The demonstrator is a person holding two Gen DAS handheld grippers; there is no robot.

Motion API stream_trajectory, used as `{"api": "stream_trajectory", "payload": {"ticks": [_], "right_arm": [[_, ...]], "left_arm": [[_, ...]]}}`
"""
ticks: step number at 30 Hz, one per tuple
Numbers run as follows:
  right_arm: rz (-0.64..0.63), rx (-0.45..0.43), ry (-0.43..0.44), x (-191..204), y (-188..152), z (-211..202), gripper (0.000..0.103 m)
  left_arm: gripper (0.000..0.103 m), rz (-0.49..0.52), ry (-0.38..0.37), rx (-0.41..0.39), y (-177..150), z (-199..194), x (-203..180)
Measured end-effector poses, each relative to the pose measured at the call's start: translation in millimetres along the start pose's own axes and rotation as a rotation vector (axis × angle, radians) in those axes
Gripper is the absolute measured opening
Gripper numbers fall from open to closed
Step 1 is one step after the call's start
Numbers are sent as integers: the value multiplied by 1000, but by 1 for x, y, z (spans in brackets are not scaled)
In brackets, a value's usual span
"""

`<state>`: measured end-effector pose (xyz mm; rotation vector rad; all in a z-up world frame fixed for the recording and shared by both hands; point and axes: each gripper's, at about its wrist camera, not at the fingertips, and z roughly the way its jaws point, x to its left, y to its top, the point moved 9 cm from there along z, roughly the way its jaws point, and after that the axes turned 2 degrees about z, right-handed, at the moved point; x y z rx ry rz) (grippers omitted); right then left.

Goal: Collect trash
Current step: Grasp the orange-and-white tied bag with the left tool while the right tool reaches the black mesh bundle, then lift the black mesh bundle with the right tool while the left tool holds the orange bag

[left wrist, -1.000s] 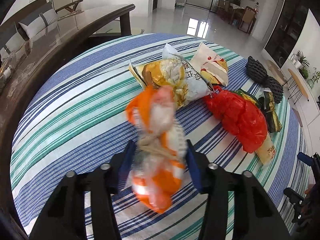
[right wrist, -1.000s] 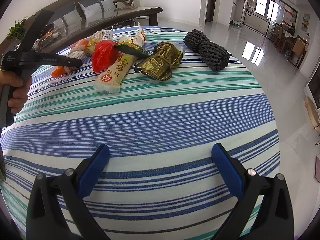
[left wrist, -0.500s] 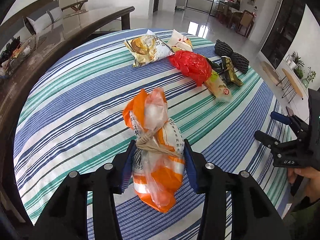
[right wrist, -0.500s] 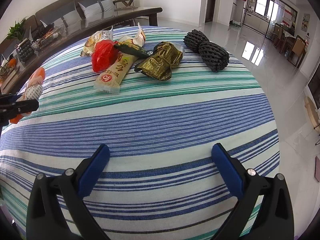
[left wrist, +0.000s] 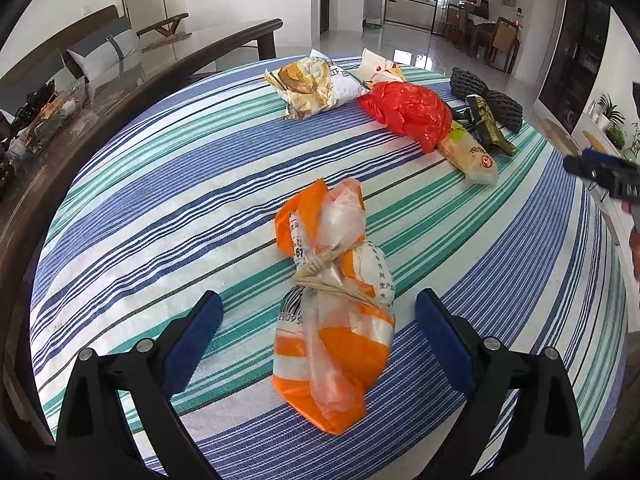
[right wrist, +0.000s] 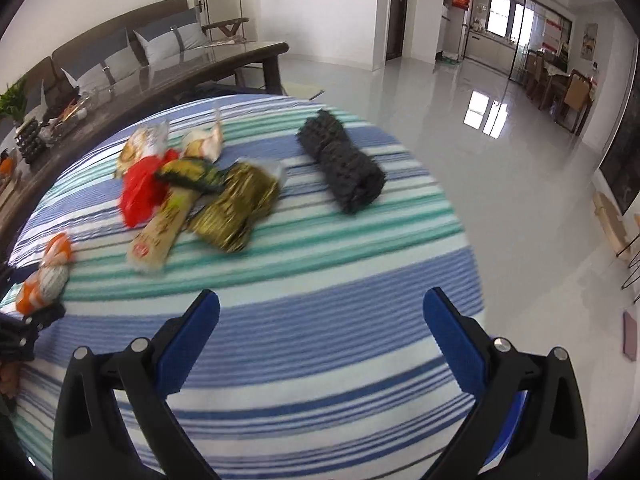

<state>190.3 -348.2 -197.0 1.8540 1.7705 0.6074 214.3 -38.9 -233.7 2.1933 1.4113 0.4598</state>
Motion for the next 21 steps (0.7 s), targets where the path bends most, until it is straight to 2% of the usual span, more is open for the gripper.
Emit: {"api": "stream_trajectory", "payload": {"ticks": [3, 7, 15, 16, 17, 21], "right_arm": [[-37, 52, -5, -14, 25, 26, 95], [-78, 126, 22, -14, 46, 64, 76], [-130, 129, 16, -7, 71, 102, 75], [-124, 138, 37, -6, 70, 103, 62], [-112, 161, 61, -6, 67, 106, 44], [-24, 121, 42, -21, 64, 89, 42]], "left_arm": [[99, -3, 6, 3, 1, 2, -1], [99, -5, 3, 3, 1, 2, -1], [99, -5, 3, 3, 1, 2, 0], [99, -5, 3, 3, 1, 2, 0], [99, -5, 3, 3, 1, 2, 0], [99, -5, 3, 3, 1, 2, 0]]}}
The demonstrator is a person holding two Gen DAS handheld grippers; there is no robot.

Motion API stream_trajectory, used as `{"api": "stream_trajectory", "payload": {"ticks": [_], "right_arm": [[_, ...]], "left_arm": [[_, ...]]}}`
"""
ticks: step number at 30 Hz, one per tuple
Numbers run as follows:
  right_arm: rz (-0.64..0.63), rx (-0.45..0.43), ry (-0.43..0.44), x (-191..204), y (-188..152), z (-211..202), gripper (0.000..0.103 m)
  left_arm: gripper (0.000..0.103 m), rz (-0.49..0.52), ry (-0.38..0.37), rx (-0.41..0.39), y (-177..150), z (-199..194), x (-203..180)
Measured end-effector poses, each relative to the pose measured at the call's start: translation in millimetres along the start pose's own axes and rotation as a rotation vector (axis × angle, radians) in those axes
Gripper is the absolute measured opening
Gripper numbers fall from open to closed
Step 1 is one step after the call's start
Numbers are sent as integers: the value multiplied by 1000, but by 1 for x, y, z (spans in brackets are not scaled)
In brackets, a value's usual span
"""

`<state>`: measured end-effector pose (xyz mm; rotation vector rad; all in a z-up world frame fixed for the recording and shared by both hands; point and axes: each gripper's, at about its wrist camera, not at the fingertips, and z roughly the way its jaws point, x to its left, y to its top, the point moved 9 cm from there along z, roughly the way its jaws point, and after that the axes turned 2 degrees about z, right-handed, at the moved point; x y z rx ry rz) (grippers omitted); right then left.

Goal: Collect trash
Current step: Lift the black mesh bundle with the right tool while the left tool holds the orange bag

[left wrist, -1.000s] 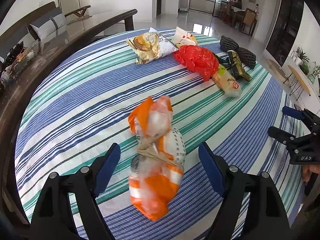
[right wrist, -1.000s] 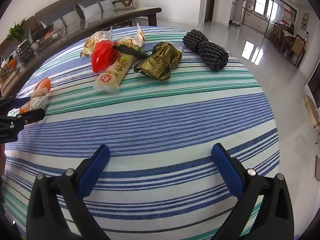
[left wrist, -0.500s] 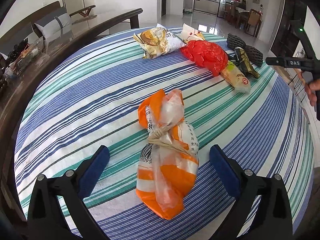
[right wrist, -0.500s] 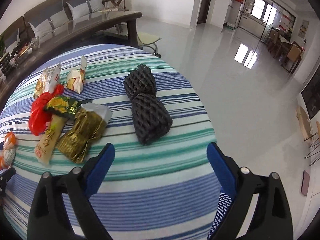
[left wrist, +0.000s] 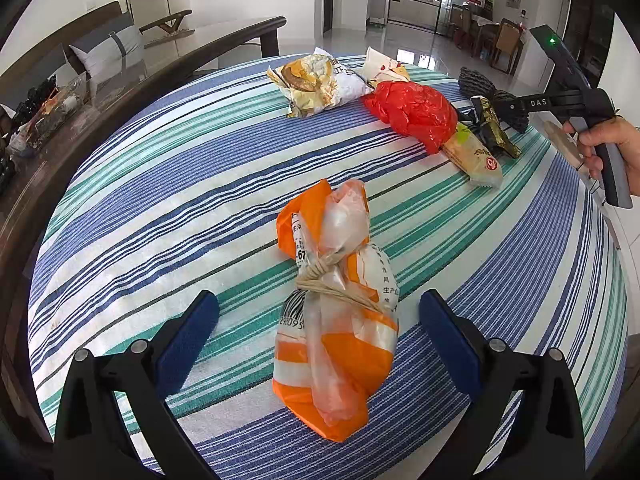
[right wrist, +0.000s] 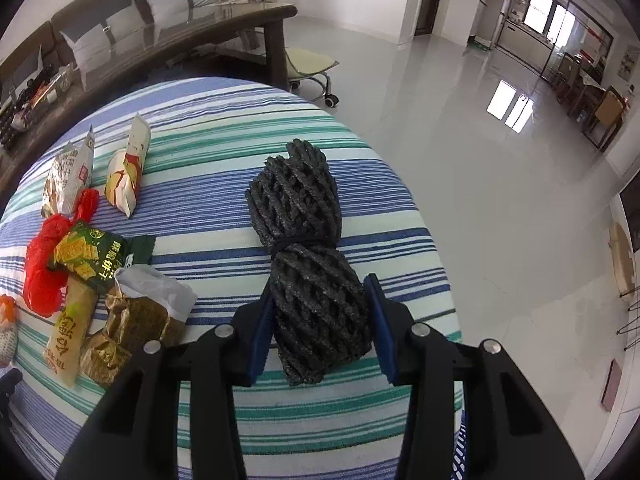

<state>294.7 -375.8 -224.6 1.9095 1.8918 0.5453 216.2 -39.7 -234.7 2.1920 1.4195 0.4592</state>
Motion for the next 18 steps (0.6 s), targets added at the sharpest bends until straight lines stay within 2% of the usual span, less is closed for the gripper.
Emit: {"api": "stream_trajectory", "payload": {"ticks": [4, 7, 11, 15, 18], "right_arm": [[169, -31, 17, -26, -29, -35, 42], [222, -48, 50, -26, -61, -68, 42], [231, -49, 134, 10, -108, -109, 42], [228, -50, 213, 60, -150, -131, 42], [203, -86, 193, 88, -160, -139, 42]], "left_arm": [[99, 0, 0, 0, 0, 0, 0], [99, 0, 0, 0, 0, 0, 0], [99, 0, 0, 0, 0, 0, 0], [99, 0, 0, 0, 0, 0, 0], [99, 0, 0, 0, 0, 0, 0]]}}
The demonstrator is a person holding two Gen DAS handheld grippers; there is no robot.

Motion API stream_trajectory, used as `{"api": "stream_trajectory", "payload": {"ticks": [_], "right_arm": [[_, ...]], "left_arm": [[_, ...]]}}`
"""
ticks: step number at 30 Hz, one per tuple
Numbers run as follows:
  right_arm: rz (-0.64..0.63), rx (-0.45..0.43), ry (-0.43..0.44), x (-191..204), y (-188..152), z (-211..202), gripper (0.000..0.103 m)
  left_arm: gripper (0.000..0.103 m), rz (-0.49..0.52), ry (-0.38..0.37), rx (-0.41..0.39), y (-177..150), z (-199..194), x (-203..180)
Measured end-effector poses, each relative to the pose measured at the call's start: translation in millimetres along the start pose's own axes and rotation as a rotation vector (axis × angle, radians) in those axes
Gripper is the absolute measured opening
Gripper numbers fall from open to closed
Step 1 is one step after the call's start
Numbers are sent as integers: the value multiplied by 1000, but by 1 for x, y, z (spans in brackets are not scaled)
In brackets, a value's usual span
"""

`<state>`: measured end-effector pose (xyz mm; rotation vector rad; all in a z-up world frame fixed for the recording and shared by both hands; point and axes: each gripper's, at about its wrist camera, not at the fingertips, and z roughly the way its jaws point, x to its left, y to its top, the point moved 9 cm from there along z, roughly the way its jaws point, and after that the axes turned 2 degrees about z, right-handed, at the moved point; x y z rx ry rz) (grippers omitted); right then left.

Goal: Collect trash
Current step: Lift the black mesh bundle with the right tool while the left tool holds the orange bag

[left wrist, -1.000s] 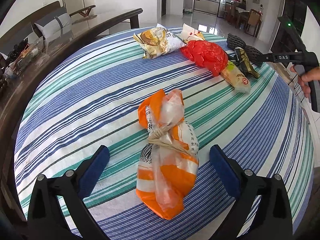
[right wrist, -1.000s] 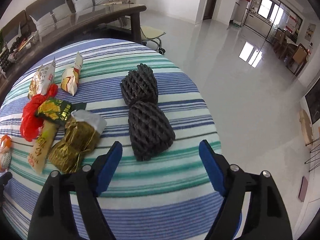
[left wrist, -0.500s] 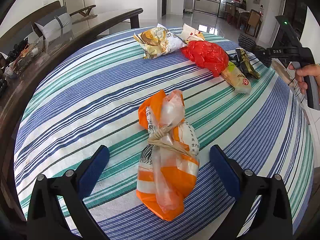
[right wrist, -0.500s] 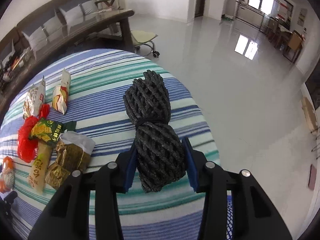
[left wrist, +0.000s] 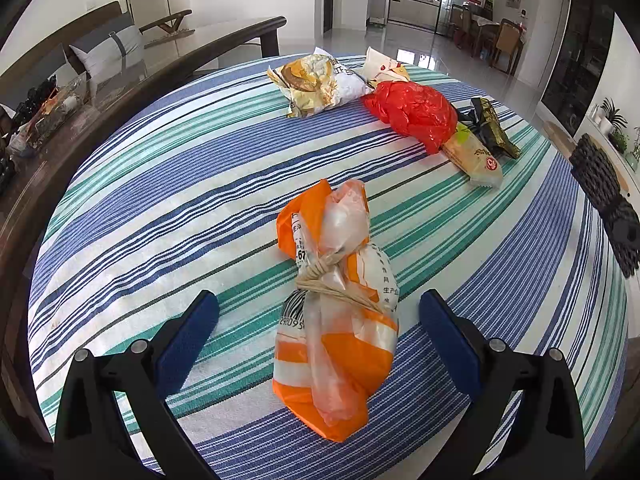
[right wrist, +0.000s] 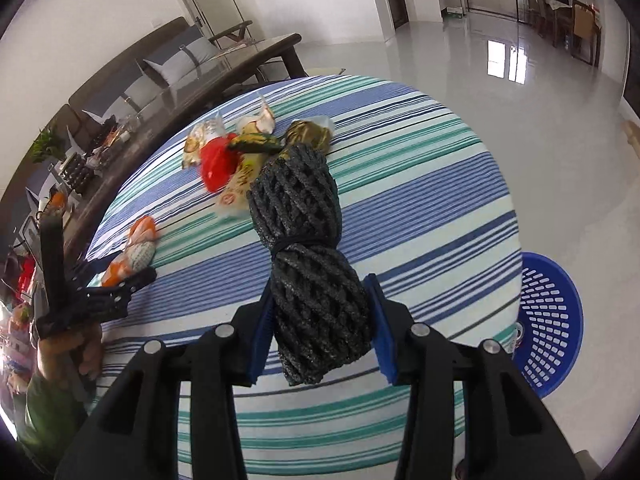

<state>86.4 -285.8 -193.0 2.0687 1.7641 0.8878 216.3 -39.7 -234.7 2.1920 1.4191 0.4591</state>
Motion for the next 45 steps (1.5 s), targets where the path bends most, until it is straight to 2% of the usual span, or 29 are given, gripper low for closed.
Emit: {"api": "stream_trajectory", "payload": {"ticks": [2, 9, 12, 14, 17, 26, 32, 34, 40, 45], "right_arm": [[-37, -29, -25, 17, -7, 3, 42], [-171, -15, -70, 48, -35, 20, 44], [-187, -7, -78, 51, -38, 27, 50], [-183, -3, -76, 50, -41, 26, 67], [-183, 2, -76, 50, -46, 24, 75], [-185, 37, -45, 50, -57, 20, 84], [-202, 32, -14, 51, -57, -2, 88], [-208, 28, -8, 48, -54, -14, 88], [-196, 6, -31, 28, -26, -38, 88], [-255, 130, 13, 46, -14, -3, 88]], "left_arm": [[99, 0, 0, 0, 0, 0, 0], [99, 0, 0, 0, 0, 0, 0], [99, 0, 0, 0, 0, 0, 0], [99, 0, 0, 0, 0, 0, 0], [99, 0, 0, 0, 0, 0, 0], [99, 0, 0, 0, 0, 0, 0], [99, -3, -10, -2, 0, 0, 0], [99, -7, -41, -10, -2, -5, 1], [99, -79, -215, -49, -20, -34, 12], [99, -101, -252, -7, -11, -31, 11]]}}
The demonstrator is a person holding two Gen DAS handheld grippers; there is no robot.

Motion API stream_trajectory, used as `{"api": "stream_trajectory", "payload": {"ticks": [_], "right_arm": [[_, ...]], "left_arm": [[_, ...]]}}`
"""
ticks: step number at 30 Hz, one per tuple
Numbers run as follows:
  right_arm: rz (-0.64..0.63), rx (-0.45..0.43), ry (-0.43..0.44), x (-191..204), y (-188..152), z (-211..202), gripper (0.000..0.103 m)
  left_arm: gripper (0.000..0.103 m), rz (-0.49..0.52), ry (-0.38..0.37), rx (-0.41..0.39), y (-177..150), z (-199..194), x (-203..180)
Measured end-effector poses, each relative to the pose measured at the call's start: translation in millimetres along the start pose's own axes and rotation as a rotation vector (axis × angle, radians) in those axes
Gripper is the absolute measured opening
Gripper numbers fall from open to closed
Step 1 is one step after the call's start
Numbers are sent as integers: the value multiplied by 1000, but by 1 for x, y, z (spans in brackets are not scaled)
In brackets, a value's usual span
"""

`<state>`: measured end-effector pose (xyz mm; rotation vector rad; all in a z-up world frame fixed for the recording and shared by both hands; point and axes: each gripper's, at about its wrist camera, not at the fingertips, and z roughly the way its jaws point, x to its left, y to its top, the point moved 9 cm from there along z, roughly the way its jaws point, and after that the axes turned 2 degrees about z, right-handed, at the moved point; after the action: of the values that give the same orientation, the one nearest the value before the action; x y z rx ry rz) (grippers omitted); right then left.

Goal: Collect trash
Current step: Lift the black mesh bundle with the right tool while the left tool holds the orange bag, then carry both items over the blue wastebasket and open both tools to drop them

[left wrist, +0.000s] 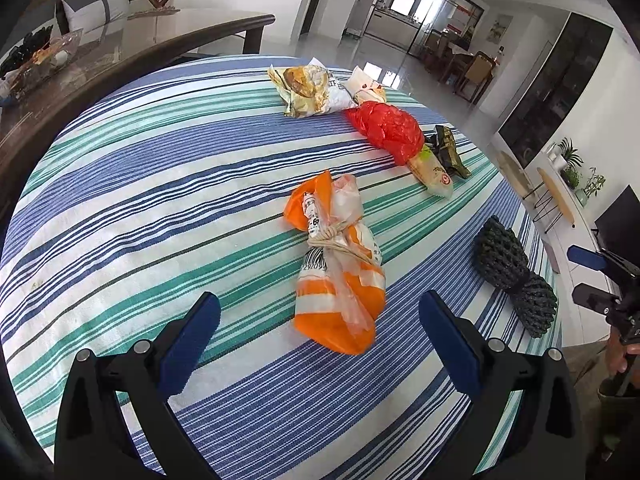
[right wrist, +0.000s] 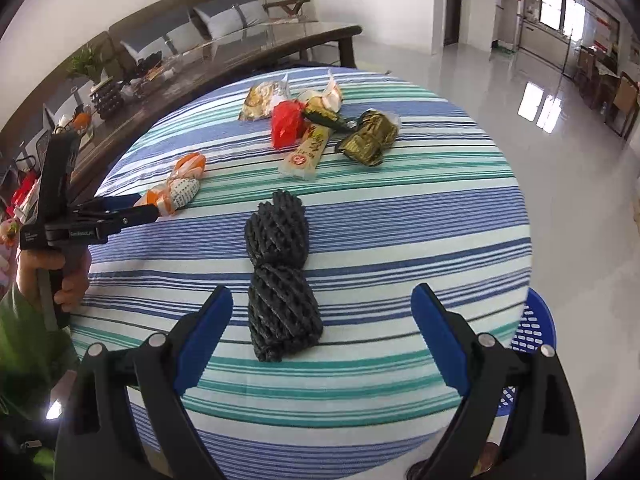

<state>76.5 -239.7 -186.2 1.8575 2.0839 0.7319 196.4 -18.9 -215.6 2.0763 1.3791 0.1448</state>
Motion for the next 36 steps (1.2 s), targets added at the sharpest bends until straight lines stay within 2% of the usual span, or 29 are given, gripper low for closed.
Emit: {"api": "stream_trajectory", "payload": {"ticks": [2, 6, 7, 8, 9, 10, 11, 13, 14, 17, 20, 27, 36], "right_arm": [[-60, 62, 16, 15, 5, 19, 88], [-154, 154, -39, 27, 8, 50, 87], [-160, 164, -51, 27, 8, 55, 78], [-169, 178, -66, 27, 8, 59, 63], [-172, 185, -74, 26, 8, 62, 55], [-162, 187, -71, 26, 8, 63, 40], [-150, 181, -62, 25, 8, 61, 39], [-135, 149, -43, 26, 9, 53, 38], [-127, 132, -36, 26, 9, 47, 38], [-91, 77, -3, 26, 13, 29, 37], [-42, 33, 31, 19, 15, 12, 37], [76, -51, 80, -13, 22, -23, 37], [253, -120, -7, -118, -3, -59, 37]], "left_arm": [[99, 22, -1, 30, 4, 6, -5], [98, 28, 46, 77, 13, 23, -6], [98, 27, 57, 86, 14, 26, -6], [98, 33, 74, 92, 16, 28, -7], [92, 45, 84, 100, 17, 30, -9], [84, 62, 104, 103, 18, 31, -10], [78, 78, 124, 103, 19, 32, -11], [49, 89, 136, 94, 19, 30, -13], [45, 76, 119, 89, 19, 28, -13], [43, 25, 63, 71, 18, 22, -13], [43, 23, 30, 46, 19, 12, -24], [43, 90, -80, -4, 32, -16, -91], [43, 217, -192, 19, 36, -10, -200]]}}
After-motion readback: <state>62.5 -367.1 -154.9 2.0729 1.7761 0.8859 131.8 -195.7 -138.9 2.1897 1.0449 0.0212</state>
